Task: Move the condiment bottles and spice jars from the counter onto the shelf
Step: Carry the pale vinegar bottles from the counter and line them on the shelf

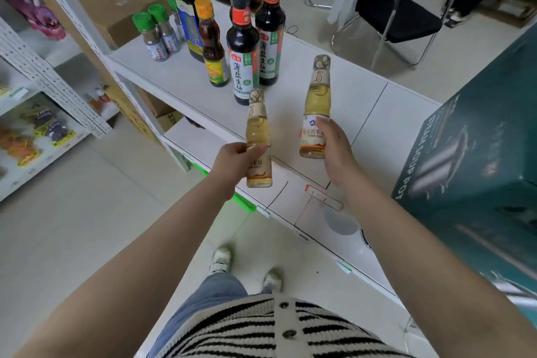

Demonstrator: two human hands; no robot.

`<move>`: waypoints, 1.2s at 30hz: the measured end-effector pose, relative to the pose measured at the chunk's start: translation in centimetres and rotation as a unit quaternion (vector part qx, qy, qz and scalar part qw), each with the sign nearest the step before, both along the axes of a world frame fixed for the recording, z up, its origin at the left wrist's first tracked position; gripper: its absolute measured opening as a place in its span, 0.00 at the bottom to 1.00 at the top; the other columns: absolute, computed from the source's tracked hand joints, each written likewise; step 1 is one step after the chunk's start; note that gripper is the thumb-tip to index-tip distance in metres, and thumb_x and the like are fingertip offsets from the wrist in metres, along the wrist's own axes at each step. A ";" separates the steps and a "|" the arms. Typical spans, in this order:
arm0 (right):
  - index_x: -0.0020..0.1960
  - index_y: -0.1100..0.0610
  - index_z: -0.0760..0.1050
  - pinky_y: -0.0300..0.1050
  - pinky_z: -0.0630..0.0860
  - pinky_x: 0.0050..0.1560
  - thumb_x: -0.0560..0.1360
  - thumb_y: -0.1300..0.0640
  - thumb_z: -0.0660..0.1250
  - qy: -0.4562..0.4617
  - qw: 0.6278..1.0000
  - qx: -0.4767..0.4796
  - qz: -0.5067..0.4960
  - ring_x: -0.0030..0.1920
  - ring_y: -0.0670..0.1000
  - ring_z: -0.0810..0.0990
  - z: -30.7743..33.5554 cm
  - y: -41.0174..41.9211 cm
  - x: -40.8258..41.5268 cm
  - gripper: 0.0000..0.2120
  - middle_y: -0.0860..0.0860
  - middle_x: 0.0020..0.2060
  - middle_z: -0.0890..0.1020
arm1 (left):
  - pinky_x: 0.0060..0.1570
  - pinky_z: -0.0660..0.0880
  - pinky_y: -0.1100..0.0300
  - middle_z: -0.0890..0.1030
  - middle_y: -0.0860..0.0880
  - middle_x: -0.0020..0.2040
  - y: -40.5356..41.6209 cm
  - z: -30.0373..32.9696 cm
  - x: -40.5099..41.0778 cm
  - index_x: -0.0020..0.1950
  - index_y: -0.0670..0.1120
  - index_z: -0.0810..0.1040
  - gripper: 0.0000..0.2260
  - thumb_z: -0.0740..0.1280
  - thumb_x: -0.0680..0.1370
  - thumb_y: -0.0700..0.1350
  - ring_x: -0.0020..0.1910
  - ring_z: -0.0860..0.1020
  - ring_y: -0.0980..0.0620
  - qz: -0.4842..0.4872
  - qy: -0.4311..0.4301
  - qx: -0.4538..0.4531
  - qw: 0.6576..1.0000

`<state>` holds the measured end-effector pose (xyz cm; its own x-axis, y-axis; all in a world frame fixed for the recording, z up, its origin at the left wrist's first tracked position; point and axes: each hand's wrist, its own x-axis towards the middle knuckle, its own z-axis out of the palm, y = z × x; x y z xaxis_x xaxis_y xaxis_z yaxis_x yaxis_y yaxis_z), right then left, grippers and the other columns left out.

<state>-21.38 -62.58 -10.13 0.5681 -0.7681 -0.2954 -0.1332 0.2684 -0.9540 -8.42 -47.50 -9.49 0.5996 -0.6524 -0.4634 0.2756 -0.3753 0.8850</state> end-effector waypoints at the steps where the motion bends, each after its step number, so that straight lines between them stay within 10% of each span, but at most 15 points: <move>1: 0.62 0.56 0.72 0.48 0.76 0.50 0.77 0.47 0.60 -0.002 1.000 0.014 0.012 0.49 0.53 0.80 -0.1 1.1 -0.1 0.19 0.60 0.55 0.81 | 0.49 0.80 0.52 0.82 0.46 0.42 0.9 -0.1 0.0 0.44 0.45 0.79 0.03 0.70 0.76 0.45 0.41 0.81 0.47 0.004 0.001 0.004 1.000; 6: 0.59 0.57 0.74 0.39 0.77 0.37 0.79 0.48 0.61 -0.013 0.997 0.039 0.072 0.40 0.47 0.80 0.5 7.3 0.9 0.15 0.51 0.43 0.81 | 0.44 0.79 0.57 0.82 0.46 0.44 5.3 -0.6 0.9 0.48 0.45 0.78 0.05 0.70 0.76 0.45 0.41 0.81 0.51 0.046 0.023 0.014 0.999; 23: 0.59 0.59 0.76 0.50 0.77 0.53 0.75 0.52 0.67 0.068 0.955 0.065 0.282 0.53 0.56 0.81 -2.3 31.6 14.3 0.16 0.60 0.55 0.82 | 0.44 0.77 0.57 0.81 0.46 0.44 35.1 -3.2 9.8 0.53 0.43 0.74 0.13 0.72 0.74 0.45 0.41 0.81 0.49 0.270 0.087 0.012 0.959; 36: 0.55 0.56 0.77 0.52 0.75 0.54 0.76 0.54 0.67 0.082 0.874 0.086 0.472 0.53 0.55 0.82 -2.7 51.8 29.1 0.10 0.59 0.53 0.82 | 0.38 0.77 0.59 0.81 0.46 0.45 57.4 -3.2 17.0 0.58 0.40 0.74 0.18 0.74 0.72 0.46 0.40 0.81 0.50 0.501 0.123 0.006 0.856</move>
<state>7.76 -10.75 -12.86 0.8638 0.0837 -0.4968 -0.5034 0.1035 -0.8578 8.54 9.87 -12.69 0.7391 0.1394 -0.6590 0.6420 0.1504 0.7518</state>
